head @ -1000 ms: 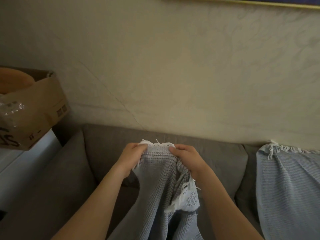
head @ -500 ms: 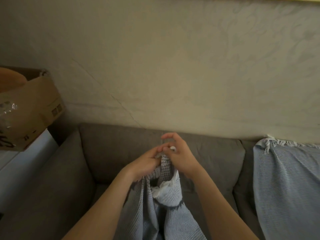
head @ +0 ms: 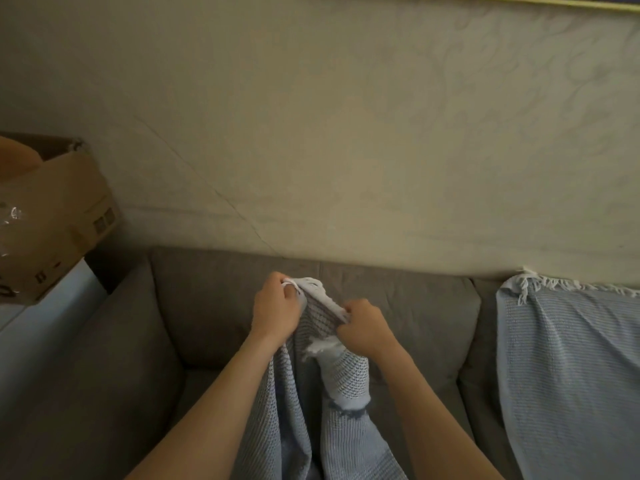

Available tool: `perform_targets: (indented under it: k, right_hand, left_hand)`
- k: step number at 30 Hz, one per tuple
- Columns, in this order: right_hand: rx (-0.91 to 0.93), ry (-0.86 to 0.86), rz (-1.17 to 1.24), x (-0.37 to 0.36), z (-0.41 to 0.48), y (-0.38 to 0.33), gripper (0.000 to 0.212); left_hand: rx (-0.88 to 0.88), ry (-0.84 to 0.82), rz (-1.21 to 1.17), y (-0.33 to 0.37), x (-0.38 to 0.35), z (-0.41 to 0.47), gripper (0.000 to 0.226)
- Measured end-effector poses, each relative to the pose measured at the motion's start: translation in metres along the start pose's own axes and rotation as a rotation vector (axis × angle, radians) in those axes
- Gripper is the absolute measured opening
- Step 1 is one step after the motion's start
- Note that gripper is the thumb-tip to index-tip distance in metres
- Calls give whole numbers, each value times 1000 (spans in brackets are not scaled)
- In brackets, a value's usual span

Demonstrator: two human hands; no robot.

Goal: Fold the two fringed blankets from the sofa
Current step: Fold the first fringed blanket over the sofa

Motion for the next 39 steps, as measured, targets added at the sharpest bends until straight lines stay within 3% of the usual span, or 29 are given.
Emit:
perform_targets:
  k: [3, 6, 9, 12, 15, 18, 21, 26, 29, 35, 39]
  right_hand:
    - [-65, -29, -94, -6, -2, 11, 31]
    - [-120, 22, -253, 2, -7, 17, 31]
    - [-85, -29, -193, 3, -3, 16, 37]
    - [-24, -156, 27, -1, -3, 6, 37]
    - [-67, -195, 432, -5, -8, -2, 41]
    - [-134, -106, 758, -7, -6, -4, 38]
    - [-194, 19, 980, -9, 0, 5, 29]
    - [-68, 88, 898, -12, -1, 11, 20]
    - [-44, 53, 813, -20, -6, 2, 24]
    - [72, 83, 590, -26, -5, -6, 32]
    - [-53, 150, 876, -26, -7, -5, 44]
  left_hand:
    - [79, 108, -22, -3, 11, 4, 13]
    - [201, 188, -51, -15, 20, 7, 24]
    - [265, 196, -87, -23, 24, 6, 27]
    - [305, 114, -142, -32, 18, 9, 24]
    - [350, 19, -151, -44, 6, 9, 31]
    - [434, -9, -151, -58, 1, 8, 42]
    - [517, 1, -226, -69, 3, 6, 36]
    - [632, 10, -594, -68, 6, -1, 14]
    - [653, -7, -744, -59, 4, -8, 18]
    - [536, -96, -688, -51, -4, -6, 20]
    - [484, -167, -689, -44, -8, -9, 12]
Point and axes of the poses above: each hand's wrist, its own z-axis towards the middle knuckle, its own x-axis out of the back of the hand, y = z × x, the point moved 4 cm from there along z, towards the middle knuckle, and after that the axes turned 1 degree about x, right-handed, at the moved point
